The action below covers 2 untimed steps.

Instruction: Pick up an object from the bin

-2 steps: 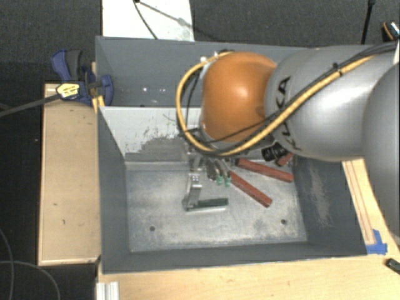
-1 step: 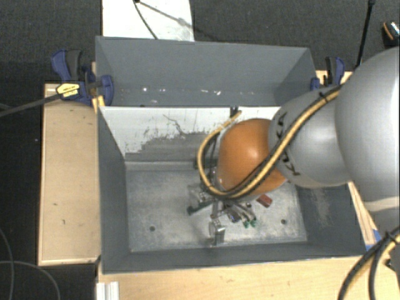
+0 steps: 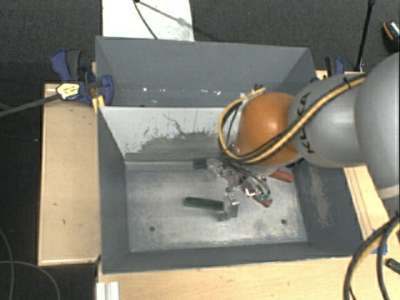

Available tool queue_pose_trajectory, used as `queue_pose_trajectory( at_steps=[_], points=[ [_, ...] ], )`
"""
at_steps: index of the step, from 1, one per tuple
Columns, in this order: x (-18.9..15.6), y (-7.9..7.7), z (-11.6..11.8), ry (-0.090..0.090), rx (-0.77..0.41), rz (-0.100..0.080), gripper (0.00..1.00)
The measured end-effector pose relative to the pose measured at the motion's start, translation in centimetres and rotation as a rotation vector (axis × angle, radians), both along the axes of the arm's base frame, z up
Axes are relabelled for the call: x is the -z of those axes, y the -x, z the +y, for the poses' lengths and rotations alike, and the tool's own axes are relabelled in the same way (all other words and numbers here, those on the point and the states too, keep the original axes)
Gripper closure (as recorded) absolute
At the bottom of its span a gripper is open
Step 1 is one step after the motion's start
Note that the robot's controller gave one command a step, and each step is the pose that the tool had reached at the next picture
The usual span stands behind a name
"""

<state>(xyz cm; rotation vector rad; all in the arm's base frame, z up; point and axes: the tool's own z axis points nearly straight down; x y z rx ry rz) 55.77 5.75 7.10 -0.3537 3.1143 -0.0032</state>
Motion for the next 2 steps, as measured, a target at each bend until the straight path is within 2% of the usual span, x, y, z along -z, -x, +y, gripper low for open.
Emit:
queue_pose_trajectory(
  at_steps=[1, 2],
  points=[
    [0.0, 0.2, 0.3, -0.003, 0.001, 0.005, 1.00],
    [-18.3, 2.2, 1.6, -0.001, -0.209, -0.003, 1.00]
  ],
)
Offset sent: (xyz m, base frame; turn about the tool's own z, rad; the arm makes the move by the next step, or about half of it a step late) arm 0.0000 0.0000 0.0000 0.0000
